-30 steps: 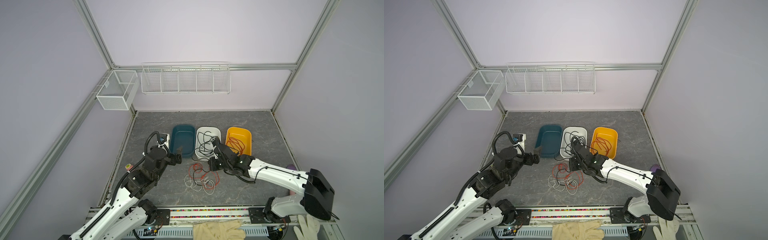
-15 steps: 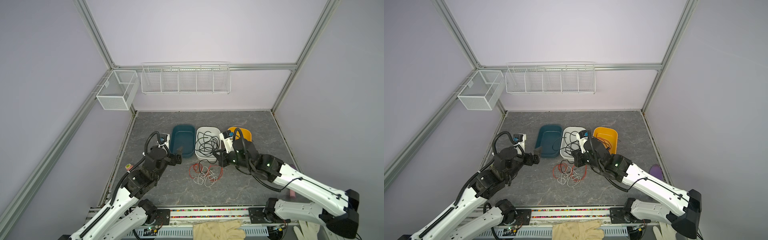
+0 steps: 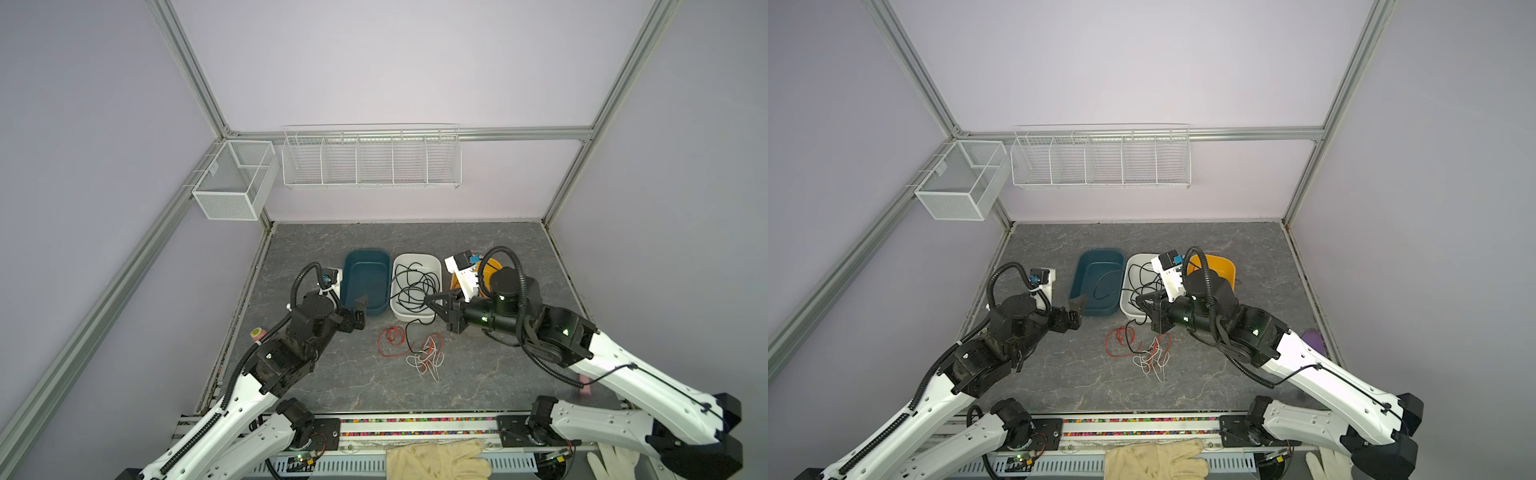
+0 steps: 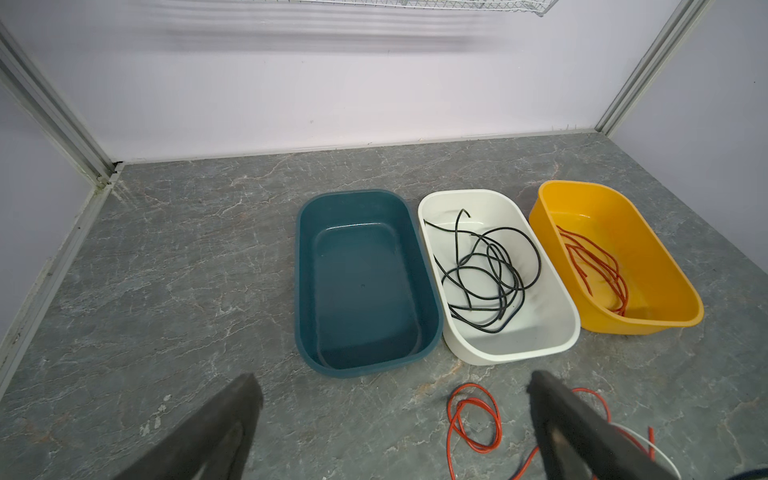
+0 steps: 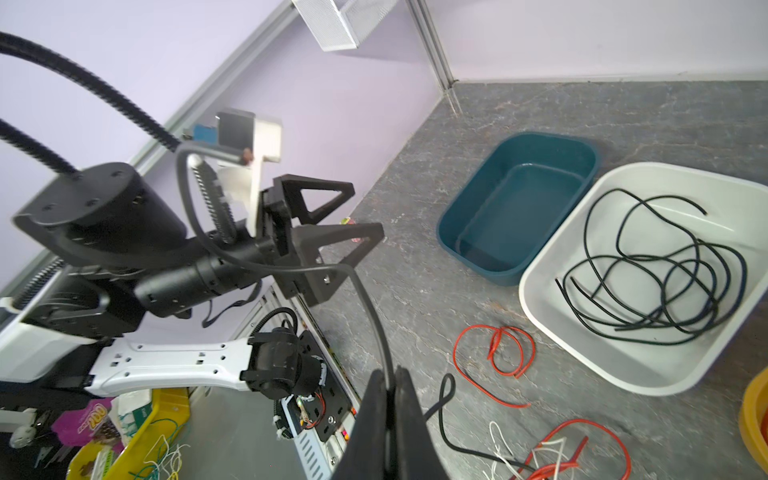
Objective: Untangle the cables
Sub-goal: 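Lift the black cable high with the right gripper, left holding pile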
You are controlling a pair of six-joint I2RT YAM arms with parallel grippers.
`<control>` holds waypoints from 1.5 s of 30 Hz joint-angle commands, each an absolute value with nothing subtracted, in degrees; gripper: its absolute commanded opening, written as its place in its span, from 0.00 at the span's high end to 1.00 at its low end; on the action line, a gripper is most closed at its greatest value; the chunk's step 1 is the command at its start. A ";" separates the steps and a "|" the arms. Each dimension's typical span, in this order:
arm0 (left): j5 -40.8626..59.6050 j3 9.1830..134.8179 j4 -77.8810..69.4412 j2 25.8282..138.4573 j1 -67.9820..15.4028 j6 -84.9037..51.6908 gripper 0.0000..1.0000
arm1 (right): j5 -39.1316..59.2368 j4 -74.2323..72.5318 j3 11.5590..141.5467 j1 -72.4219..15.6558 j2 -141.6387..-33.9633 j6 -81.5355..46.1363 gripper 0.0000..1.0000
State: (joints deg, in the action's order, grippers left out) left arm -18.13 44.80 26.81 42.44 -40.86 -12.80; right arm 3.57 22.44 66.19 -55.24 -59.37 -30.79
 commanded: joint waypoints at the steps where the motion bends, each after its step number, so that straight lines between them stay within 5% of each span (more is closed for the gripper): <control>1: -16.70 46.04 27.46 42.21 -40.60 -11.60 0.00 | 6.95 18.63 67.68 -55.55 -58.66 -30.93 0.93; 22: -15.03 45.96 27.38 42.70 -40.61 -11.21 0.00 | 11.08 18.68 77.14 -55.67 -59.59 -31.55 0.93; 32: -13.92 45.81 27.35 42.65 -40.61 -10.74 0.00 | 0.17 18.36 75.51 -55.32 -60.12 -30.64 0.93; 39: -9.16 46.01 27.17 42.18 -40.61 -9.20 0.00 | -7.32 18.89 75.25 -51.96 -62.56 -39.18 0.93; 45: -2.01 44.52 25.00 39.41 -40.69 -7.34 0.02 | 1.78 2.68 66.95 -47.82 -63.45 -48.68 0.93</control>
